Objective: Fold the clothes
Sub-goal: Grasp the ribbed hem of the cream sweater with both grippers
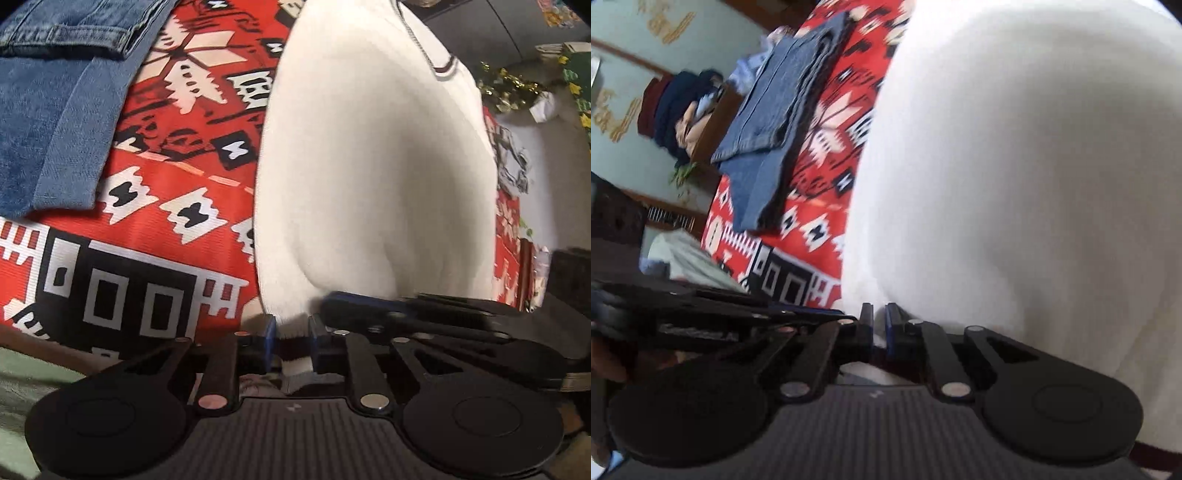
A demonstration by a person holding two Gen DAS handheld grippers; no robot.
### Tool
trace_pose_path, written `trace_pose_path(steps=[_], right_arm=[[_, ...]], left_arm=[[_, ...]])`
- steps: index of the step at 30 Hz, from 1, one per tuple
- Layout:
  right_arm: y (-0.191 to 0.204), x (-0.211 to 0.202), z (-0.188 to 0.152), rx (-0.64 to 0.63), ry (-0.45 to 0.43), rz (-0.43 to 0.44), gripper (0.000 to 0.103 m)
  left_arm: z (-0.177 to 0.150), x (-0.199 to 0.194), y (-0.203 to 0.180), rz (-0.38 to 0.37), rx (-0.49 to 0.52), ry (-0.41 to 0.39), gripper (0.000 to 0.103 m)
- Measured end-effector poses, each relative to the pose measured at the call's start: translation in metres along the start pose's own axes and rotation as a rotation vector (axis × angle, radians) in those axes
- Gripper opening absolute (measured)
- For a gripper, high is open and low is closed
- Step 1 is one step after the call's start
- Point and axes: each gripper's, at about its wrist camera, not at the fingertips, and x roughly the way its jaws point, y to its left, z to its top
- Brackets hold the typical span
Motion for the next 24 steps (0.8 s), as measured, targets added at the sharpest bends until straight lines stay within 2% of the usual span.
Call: trace_pose_path(steps=[2,6,8,10,12,16,17,19,20,21,24], right_arm=[[-0.005,-0.005,-0.001,0.019,-0.008,-0.007,0.009],[-0.003,-0.008,-0.006,0.007,-0.018,-0.007,0.009],[-0.003,-0.01,-0.008,0.009,-0.03,-0.007,0.009],[-0.004,-0.011,-0.009,0.019,-0.029,-0.005,0.009],[-0.007,-0.011,-0.011,0.025,-0.023,-0.008,0.009],[-0.009,-0.014,-0.012,0.038,-0.03,-0.006,0.009],[-0.009,-0.014,-0.013,0.037,-0.029,-0.006,0.009],[-0.008,-0.012,-0.013,0.034,-0.025,-0.007,0.009],[-0.008,-0.011,-0.012,0.033,-0.021,-0.008,0.009],[-0.008,-0.01,-0.012,0.032,-0.017,-0.01,0.009],[-0.007,-0.006,-0.012,0.03,-0.007,-0.013,0.009]], left_arm=[[0.0,0.001,-0.001,-0.009,-0.006,-0.007,0.018],[-0.002,-0.001,-0.005,0.025,0.012,-0.02,0.006],[-0.003,-0.006,-0.004,0.016,-0.005,-0.024,0.006],[-0.004,-0.009,-0.002,0.008,-0.023,-0.015,0.011],[-0.005,-0.009,0.001,0.016,-0.035,0.001,0.033],[-0.007,-0.004,0.003,-0.011,-0.052,0.015,0.035],[-0.007,-0.002,0.003,-0.02,-0.055,0.018,0.034],[-0.007,0.003,0.001,-0.036,-0.06,0.024,0.024],[-0.007,0.003,-0.001,-0.016,-0.051,0.015,0.01],[-0.008,0.002,-0.002,0.012,-0.037,0.009,0.006],[-0.011,-0.012,-0.008,0.059,-0.005,-0.014,0.006]])
